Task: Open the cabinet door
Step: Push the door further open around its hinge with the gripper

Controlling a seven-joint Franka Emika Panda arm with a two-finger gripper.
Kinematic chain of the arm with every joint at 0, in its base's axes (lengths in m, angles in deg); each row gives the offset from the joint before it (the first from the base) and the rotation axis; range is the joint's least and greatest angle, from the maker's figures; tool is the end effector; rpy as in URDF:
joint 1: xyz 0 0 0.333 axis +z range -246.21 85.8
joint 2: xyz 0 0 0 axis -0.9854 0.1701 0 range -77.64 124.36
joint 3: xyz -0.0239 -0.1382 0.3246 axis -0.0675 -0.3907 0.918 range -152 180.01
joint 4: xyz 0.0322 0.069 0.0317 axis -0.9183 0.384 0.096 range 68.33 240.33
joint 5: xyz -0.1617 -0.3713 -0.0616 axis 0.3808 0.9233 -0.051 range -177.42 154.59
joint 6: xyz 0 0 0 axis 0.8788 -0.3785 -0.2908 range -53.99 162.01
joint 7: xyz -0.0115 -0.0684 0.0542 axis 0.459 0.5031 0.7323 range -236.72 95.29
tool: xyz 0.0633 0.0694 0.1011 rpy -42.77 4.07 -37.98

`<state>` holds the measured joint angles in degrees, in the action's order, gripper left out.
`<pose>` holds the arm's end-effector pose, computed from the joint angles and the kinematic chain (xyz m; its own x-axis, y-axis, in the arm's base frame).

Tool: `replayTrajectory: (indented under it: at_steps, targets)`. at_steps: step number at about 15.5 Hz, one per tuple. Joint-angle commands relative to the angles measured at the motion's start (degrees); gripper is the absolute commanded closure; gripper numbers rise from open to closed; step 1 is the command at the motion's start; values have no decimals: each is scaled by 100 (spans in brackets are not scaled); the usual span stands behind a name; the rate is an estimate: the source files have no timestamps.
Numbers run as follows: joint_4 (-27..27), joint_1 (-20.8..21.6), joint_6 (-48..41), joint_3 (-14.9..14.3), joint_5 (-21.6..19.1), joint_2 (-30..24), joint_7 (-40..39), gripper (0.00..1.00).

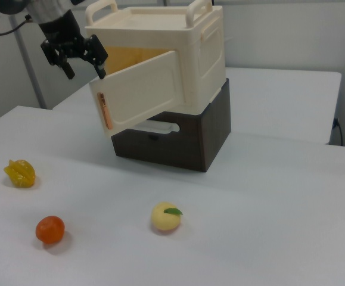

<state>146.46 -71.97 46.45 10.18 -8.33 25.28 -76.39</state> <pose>0.6048 0.0410 0.6978 0.9488 0.1817 0.2583 0.1659 -0.9827 0.0817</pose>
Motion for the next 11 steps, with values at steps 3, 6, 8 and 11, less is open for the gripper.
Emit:
replayTrajectory:
  at_steps: [3, 6, 8, 11]
  targets:
    - [-171, 64, -92, -31, -317, -7, -66, 0]
    - [-153, 91, 48, 31, -396, 54, -39, 0]
    - [-127, 73, 40, 14, -388, 63, -22, 0]
    - [-118, 12, -21, -74, -335, 63, -74, 0]
